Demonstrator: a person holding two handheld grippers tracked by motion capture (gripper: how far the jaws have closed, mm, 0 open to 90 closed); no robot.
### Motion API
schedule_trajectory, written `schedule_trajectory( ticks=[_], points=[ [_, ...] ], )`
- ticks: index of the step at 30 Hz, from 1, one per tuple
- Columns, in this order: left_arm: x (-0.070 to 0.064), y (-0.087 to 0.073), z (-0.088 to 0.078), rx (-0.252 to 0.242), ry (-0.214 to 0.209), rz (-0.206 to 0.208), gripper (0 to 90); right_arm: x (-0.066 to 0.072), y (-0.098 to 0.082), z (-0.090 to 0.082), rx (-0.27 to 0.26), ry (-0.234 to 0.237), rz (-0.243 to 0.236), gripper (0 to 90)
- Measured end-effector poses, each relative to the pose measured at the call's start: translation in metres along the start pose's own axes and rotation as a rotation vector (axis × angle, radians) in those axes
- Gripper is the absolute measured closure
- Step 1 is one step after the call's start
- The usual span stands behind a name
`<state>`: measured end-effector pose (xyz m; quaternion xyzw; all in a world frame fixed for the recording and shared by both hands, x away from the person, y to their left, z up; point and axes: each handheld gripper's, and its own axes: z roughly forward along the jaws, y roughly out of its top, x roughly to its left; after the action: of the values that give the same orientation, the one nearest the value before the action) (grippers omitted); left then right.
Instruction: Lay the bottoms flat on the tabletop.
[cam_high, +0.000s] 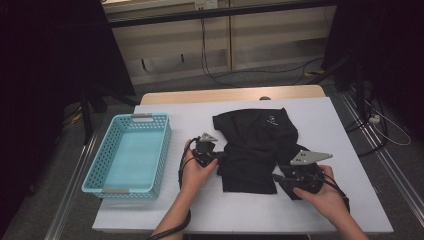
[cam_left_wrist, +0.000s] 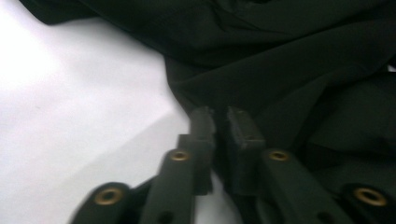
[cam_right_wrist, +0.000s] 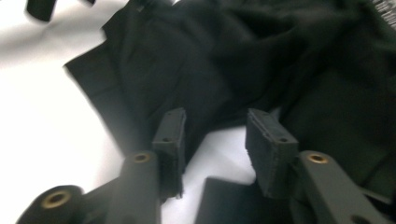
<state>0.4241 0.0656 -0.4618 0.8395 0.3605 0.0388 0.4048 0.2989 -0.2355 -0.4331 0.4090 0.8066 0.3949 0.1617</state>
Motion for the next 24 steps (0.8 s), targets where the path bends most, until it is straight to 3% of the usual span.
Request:
schedule_trajectory(
  ticks=[4,11,18,24],
  points=[
    [0.0,0.001,-0.005,-0.005,-0.004,-0.012,90.0,-0.007,0.004,-0.001,-0.038,-0.038,0.021,47.4],
    [0.014,0.0,-0.036,-0.056,0.014,-0.062,90.0,-0.019,0.012,-0.003,-0.085,-0.107,0.07,33.3],
    [0.024,0.0,-0.067,-0.111,0.035,-0.077,90.0,-0.033,0.016,-0.001,-0.1,-0.189,0.102,33.8],
    [0.025,-0.005,-0.066,-0.081,0.043,-0.076,90.0,-0.048,0.012,0.011,-0.043,-0.253,0.118,39.9]
  ],
)
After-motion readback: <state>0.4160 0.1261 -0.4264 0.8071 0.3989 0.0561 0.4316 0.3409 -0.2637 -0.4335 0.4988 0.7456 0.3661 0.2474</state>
